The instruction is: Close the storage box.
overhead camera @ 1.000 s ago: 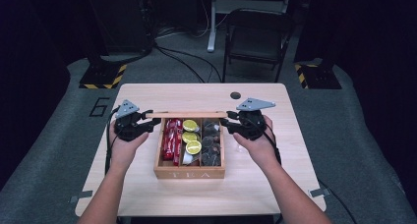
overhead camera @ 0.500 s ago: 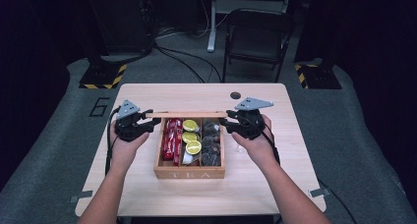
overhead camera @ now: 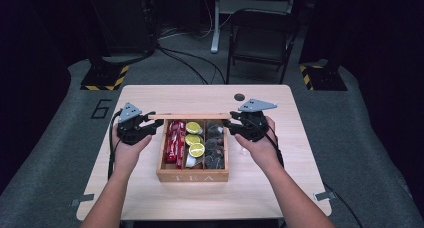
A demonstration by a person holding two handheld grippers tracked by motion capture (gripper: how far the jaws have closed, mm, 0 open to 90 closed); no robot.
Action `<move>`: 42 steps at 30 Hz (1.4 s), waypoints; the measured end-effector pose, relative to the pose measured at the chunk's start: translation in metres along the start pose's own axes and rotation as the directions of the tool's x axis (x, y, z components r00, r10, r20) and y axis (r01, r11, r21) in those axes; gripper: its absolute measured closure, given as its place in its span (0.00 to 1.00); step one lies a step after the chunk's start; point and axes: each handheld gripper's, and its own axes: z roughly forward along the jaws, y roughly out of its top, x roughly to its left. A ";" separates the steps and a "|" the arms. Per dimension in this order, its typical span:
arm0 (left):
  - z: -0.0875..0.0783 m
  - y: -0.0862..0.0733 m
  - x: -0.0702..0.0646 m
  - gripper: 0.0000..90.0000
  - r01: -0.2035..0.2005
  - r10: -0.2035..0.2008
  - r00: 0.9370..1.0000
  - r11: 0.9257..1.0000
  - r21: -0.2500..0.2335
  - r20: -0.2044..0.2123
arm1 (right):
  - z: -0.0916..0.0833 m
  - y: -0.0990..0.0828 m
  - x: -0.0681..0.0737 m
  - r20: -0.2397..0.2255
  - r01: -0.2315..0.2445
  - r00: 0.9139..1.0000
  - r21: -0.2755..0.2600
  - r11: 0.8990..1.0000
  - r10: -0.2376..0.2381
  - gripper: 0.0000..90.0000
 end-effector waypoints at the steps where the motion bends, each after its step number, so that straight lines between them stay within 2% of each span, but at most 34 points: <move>1: 0.000 0.000 0.000 0.63 -0.002 0.002 1.000 1.000 0.001 0.000 | 0.000 0.000 0.000 -0.002 -0.008 1.000 0.000 1.000 0.008 0.64; 3: 0.000 0.000 0.000 0.63 -0.003 0.003 1.000 1.000 0.004 0.000 | 0.000 -0.002 -0.001 -0.010 0.002 1.000 -0.004 1.000 -0.003 0.63; 4: -0.001 0.000 0.000 0.63 -0.004 0.004 1.000 1.000 0.006 0.000 | 0.001 -0.002 -0.001 -0.006 -0.015 1.000 -0.003 1.000 0.015 0.63; 5: -0.001 0.000 0.000 0.63 -0.004 0.004 1.000 1.000 0.005 0.000 | 0.001 -0.003 -0.001 -0.006 -0.003 1.000 -0.003 1.000 0.003 0.63; 8: 0.000 0.000 0.000 0.63 0.000 0.000 1.000 1.000 0.002 0.000 | 0.002 -0.006 -0.001 -0.001 -0.017 1.000 -0.005 1.000 0.017 0.63; 11: 0.000 -0.001 0.000 0.63 0.006 -0.006 1.000 1.000 -0.002 0.002 | 0.002 -0.011 -0.001 0.010 -0.009 1.000 -0.007 1.000 0.009 0.62; 16: 0.000 -0.001 0.000 0.63 0.007 -0.007 1.000 1.000 -0.002 0.001 | 0.005 -0.028 0.000 0.014 -0.057 0.998 -0.003 0.998 0.057 0.62; 21: 0.000 -0.001 0.000 0.63 0.007 -0.007 1.000 1.000 -0.004 0.000 | 0.009 -0.045 0.003 0.024 -0.066 0.998 0.007 0.998 0.066 0.62; 28: 0.000 -0.001 0.000 0.63 0.005 -0.005 1.000 1.000 -0.002 0.000 | 0.019 -0.060 0.006 0.005 -0.074 0.997 0.036 0.997 0.074 0.62; 36: 0.000 -0.001 -0.001 0.63 0.008 -0.008 1.000 1.000 -0.003 -0.002 | 0.031 -0.065 0.009 -0.003 -0.040 0.999 0.055 0.998 0.040 0.65; 41: 0.000 -0.001 0.000 0.63 0.009 -0.009 1.000 1.000 -0.002 0.000 | 0.037 -0.068 0.012 -0.004 -0.032 0.999 0.053 0.998 0.032 0.65; 42: 0.000 -0.001 0.000 0.63 0.009 -0.009 1.000 1.000 -0.004 0.000 | 0.039 -0.069 0.012 0.000 -0.042 0.999 0.051 0.998 0.043 0.65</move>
